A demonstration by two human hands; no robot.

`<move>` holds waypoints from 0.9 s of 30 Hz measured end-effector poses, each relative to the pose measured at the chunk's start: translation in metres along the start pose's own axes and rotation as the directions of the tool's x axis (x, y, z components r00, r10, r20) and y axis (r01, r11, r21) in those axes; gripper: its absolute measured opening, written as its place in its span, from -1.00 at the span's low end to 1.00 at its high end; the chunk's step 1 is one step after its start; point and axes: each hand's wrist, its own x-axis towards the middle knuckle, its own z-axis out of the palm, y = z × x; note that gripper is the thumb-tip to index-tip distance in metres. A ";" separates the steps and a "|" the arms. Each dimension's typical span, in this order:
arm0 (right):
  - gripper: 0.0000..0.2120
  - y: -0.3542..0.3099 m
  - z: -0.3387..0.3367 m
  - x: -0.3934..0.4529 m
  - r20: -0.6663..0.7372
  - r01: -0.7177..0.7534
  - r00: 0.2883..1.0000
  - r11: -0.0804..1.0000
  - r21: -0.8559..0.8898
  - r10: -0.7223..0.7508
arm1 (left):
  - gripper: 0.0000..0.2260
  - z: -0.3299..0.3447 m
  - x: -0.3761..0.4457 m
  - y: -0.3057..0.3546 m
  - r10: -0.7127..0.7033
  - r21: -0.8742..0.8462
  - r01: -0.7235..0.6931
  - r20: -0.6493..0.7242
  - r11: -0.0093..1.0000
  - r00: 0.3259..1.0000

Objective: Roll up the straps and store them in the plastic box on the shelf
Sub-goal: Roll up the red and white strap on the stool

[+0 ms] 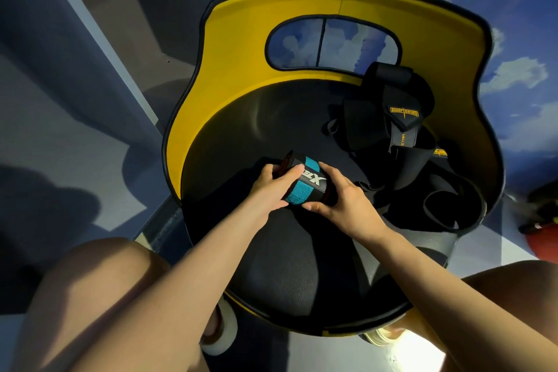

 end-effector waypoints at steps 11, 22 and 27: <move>-0.60 -0.020 -0.005 -0.003 -0.391 -0.043 0.909 0.967 0.250 0.142 | -0.56 -0.002 0.000 0.003 0.107 -0.155 -0.132 -0.160 0.979 0.981; -0.49 -0.032 0.008 0.006 0.185 -0.246 0.965 0.394 0.886 0.187 | -0.63 -0.016 -0.003 0.001 0.098 -0.441 0.007 0.215 0.898 0.972; -0.47 -0.039 0.003 0.008 0.162 -0.228 0.969 0.420 0.879 0.186 | -0.50 -0.039 0.002 0.011 0.113 -0.319 -0.027 0.254 0.947 0.961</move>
